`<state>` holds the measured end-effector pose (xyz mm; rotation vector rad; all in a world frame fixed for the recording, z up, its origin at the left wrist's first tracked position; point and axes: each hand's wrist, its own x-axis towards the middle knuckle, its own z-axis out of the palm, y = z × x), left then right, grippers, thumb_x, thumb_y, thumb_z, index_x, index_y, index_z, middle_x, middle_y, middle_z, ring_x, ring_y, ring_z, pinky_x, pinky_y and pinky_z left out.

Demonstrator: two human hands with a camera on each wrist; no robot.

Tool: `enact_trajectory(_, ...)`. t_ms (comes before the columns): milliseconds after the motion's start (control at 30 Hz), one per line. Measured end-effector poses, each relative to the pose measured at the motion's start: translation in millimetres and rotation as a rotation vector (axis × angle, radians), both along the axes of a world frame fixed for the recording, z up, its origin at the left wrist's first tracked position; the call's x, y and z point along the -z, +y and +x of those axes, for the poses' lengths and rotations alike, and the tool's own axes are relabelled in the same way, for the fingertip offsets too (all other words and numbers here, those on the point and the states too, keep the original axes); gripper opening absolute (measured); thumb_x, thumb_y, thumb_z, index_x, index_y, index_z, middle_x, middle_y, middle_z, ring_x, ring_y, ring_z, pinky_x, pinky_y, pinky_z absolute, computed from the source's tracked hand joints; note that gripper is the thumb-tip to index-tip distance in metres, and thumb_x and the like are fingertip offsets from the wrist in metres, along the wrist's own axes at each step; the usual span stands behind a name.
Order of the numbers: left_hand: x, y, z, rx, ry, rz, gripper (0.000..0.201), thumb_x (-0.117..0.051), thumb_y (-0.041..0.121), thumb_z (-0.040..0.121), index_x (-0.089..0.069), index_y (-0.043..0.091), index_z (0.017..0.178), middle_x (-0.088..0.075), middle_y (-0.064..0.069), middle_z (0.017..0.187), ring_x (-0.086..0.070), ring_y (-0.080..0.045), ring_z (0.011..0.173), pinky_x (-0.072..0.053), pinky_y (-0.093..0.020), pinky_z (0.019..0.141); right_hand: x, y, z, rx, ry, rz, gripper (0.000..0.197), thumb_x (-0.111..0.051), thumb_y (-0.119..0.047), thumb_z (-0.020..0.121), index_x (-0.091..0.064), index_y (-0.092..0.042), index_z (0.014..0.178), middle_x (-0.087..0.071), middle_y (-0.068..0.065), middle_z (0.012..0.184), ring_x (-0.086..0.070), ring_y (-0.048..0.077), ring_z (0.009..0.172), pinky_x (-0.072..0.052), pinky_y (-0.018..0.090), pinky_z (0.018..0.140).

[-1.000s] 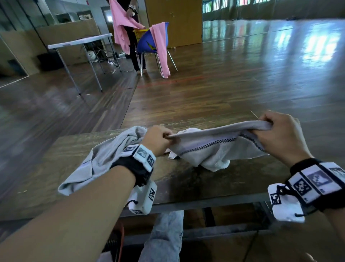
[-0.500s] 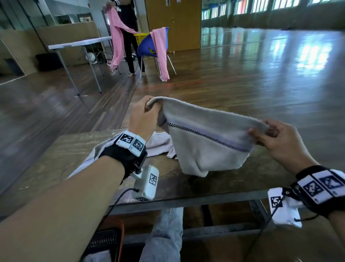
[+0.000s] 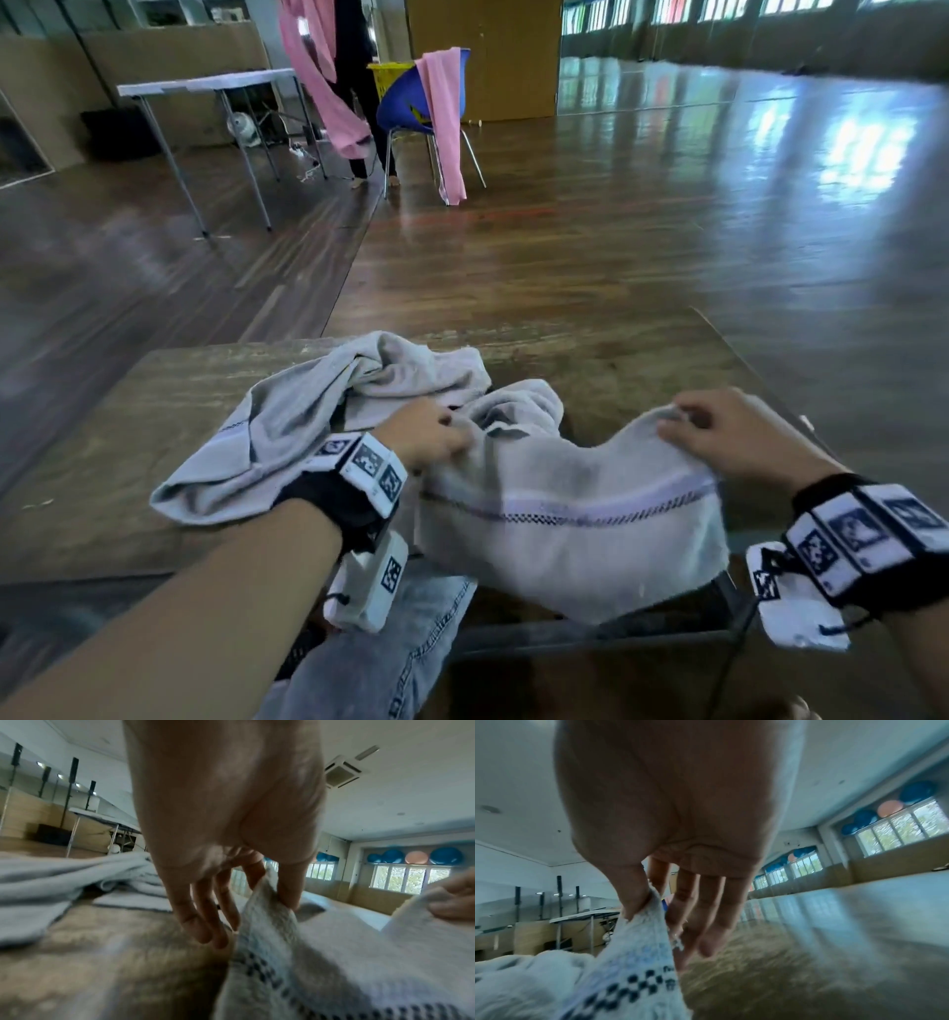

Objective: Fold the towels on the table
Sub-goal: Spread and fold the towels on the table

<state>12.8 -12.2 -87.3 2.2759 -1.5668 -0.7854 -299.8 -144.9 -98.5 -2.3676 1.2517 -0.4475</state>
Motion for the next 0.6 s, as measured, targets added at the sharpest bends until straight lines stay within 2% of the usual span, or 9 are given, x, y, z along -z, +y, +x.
enact_trajectory(67,17,-2,-6,0.062,0.051,-0.034,0.039,-0.065,0.032,0.089,-0.045,0.013,0.062,-0.042,-0.007,0.066,-0.038,-0.016,0.064,-0.032,-0.031,0.059,9,-2,20,-0.049,0.006,0.044,0.031,-0.065,-0.035,0.092,-0.057,-0.024,0.064,-0.057,-0.011,0.055,-0.048,0.004,0.051,-0.039,0.026,0.053)
enact_trajectory(133,26,-8,-14,0.128,0.073,-0.096,0.042,-0.068,0.03,0.085,-0.045,0.014,0.054,-0.045,-0.007,0.061,-0.039,-0.018,0.062,-0.034,-0.033,0.059,14,-6,41,-0.136,0.0,0.127,0.027,-0.068,-0.036,0.092,-0.062,-0.025,0.068,-0.06,-0.012,0.058,-0.051,0.004,0.055,-0.043,0.026,0.059)
enact_trajectory(200,32,-17,-22,0.163,0.055,-0.134,0.036,-0.069,0.03,0.084,-0.055,0.012,0.056,-0.058,-0.011,0.072,-0.05,-0.022,0.069,-0.042,-0.036,0.064,19,-9,61,-0.261,0.004,0.242,0.019,-0.07,-0.039,0.091,-0.072,-0.024,0.079,-0.068,-0.006,0.07,-0.06,0.007,0.067,-0.048,0.031,0.069)
enact_trajectory(267,36,-29,-26,0.213,0.055,-0.137,0.03,-0.068,0.03,0.085,-0.065,0.007,0.066,-0.065,-0.013,0.081,-0.053,-0.017,0.07,-0.044,-0.03,0.065,23,-11,78,-0.368,0.011,0.313,0.026,-0.068,-0.042,0.092,-0.072,-0.017,0.084,-0.066,-0.004,0.071,-0.057,0.004,0.066,-0.046,0.027,0.068)
enact_trajectory(333,32,-44,-26,0.281,0.092,-0.093,0.031,-0.068,0.026,0.084,-0.066,0.001,0.067,-0.062,-0.012,0.068,-0.046,-0.007,0.057,-0.039,-0.021,0.056,18,-21,92,-0.425,0.086,0.347,0.031,-0.067,-0.04,0.093,-0.07,-0.011,0.084,-0.063,-0.005,0.066,-0.053,0.001,0.061,-0.043,0.022,0.064)
enact_trajectory(367,25,-54,-25,0.322,0.097,-0.06,0.031,-0.069,0.024,0.084,-0.065,0.0,0.064,-0.056,-0.007,0.058,-0.041,-0.004,0.05,-0.037,-0.017,0.05,12,-30,96,-0.452,0.156,0.384,0.027,-0.068,-0.039,0.093,-0.074,-0.014,0.085,-0.069,-0.005,0.071,-0.058,0.003,0.064,-0.046,0.023,0.068)
enact_trajectory(467,-9,-97,-16,0.418,0.055,-0.031,0.038,-0.072,0.02,0.084,-0.06,0.008,0.05,-0.044,0.006,0.044,-0.037,-0.003,0.039,-0.033,-0.015,0.043,-16,-71,100,-0.501,0.23,0.423,0.012,-0.073,-0.038,0.09,-0.081,-0.031,0.083,-0.077,-0.009,0.081,-0.066,0.009,0.071,-0.051,0.022,0.068)
enact_trajectory(533,-39,-131,-7,0.431,-0.004,-0.181,0.043,-0.071,0.022,0.087,-0.054,0.008,0.05,-0.04,0.002,0.05,-0.034,-0.009,0.048,-0.029,-0.026,0.048,-33,-99,102,-0.384,-0.014,0.283,0.014,-0.076,-0.029,0.087,-0.08,-0.032,0.074,-0.076,-0.013,0.073,-0.064,0.005,0.066,-0.049,0.015,0.062)
enact_trajectory(600,-64,-159,1,0.336,-0.081,-0.451,0.045,-0.066,0.028,0.09,-0.05,0.007,0.054,-0.039,-0.004,0.058,-0.033,-0.012,0.056,-0.027,-0.03,0.054,-47,-123,104,-0.191,-0.391,0.003,0.025,-0.076,-0.019,0.089,-0.073,-0.038,0.072,-0.07,-0.027,0.065,-0.059,-0.01,0.06,-0.045,0.007,0.061)
